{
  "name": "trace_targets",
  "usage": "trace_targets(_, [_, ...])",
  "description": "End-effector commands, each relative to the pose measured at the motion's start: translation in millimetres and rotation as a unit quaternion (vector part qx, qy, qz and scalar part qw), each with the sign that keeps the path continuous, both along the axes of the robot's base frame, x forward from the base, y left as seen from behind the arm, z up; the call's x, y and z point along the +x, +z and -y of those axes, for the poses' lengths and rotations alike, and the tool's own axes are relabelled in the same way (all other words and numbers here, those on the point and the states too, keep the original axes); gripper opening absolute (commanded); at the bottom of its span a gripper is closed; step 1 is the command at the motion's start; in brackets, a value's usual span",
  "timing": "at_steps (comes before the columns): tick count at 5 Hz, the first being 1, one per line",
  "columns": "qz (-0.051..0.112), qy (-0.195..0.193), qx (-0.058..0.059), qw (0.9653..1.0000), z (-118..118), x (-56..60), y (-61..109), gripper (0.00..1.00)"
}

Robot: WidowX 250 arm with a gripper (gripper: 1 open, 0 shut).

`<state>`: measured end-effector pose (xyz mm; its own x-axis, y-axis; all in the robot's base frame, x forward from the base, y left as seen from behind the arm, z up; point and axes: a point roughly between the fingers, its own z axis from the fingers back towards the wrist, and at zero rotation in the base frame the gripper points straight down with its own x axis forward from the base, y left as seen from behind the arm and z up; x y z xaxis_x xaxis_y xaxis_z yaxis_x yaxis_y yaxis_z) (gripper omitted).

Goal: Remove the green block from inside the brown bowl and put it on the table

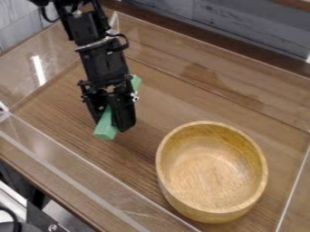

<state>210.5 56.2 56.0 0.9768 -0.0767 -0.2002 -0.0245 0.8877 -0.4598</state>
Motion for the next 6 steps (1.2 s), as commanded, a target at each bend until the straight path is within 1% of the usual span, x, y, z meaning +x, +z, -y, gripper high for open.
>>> trace_targets(1, [0.02, 0.005, 0.007, 0.9998, -7.3, 9.0, 8.9, 0.0])
trace_targets(6, [-0.001, 0.005, -0.009, 1.0, -9.8, 9.4, 4.1, 0.0])
